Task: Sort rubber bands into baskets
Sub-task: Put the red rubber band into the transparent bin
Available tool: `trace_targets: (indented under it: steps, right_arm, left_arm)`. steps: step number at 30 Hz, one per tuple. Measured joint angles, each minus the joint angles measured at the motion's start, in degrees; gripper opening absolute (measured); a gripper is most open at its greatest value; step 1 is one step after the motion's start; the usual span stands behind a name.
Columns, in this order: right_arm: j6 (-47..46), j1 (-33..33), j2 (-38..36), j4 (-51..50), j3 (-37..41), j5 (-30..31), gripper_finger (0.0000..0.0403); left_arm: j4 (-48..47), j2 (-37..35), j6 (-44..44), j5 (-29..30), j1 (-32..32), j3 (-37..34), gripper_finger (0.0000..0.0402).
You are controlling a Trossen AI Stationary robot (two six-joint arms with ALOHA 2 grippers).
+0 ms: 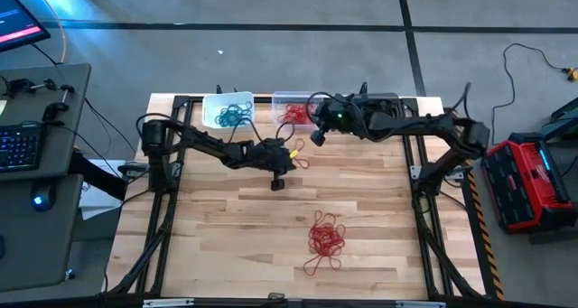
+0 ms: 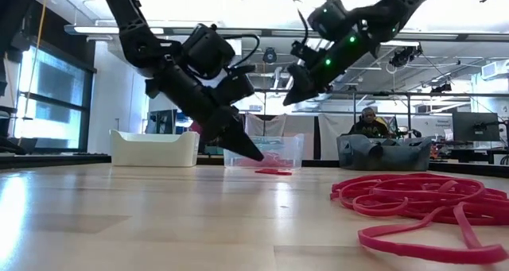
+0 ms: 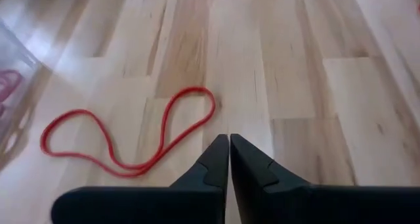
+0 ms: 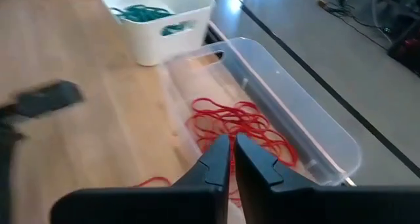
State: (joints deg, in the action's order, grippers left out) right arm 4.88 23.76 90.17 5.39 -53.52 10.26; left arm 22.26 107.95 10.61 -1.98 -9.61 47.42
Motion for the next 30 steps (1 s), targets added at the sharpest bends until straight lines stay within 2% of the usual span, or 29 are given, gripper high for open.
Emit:
trace_targets:
  steps: [3, 7, 11, 15, 19, 24, 30]
  right_arm:
    - [-0.33, -0.46, -1.25, 5.47, 3.23, -2.72, 0.0003]
    - [-4.12, -0.58, -4.1, 18.51, 13.09, -5.83, 0.0001]
    - [-7.78, -1.97, -8.07, 28.45, 23.48, -5.31, 0.0]
    - [-9.17, -4.58, -12.06, 33.02, 29.91, -2.02, 0.0]
    - [-9.39, -6.89, -14.96, 32.79, 32.02, 0.81, 0.0]
    - [-8.61, -9.24, -15.75, 33.5, 31.92, 1.23, 0.0]
    - [-8.91, -10.11, -15.65, 33.47, 31.87, 1.7, 0.0]
  left_arm:
    - [-1.17, 0.88, 0.69, 0.63, -0.17, 1.07, 0.0024]
    - [-1.92, 1.06, 1.99, 1.05, -0.61, 1.68, 0.0058]
    - [-1.95, 0.93, 2.52, 1.04, -1.68, 1.75, 0.0093]
    - [-6.49, 1.24, 4.95, 0.99, -3.46, 3.96, 0.0113]
    - [-10.68, 2.85, 9.72, 0.88, -4.78, 7.14, 0.0117]
    - [-17.52, 5.58, 15.06, -1.16, -5.53, 12.24, 0.0117]
    - [-19.39, 7.39, 20.15, -1.57, -5.55, 14.66, 0.0117]
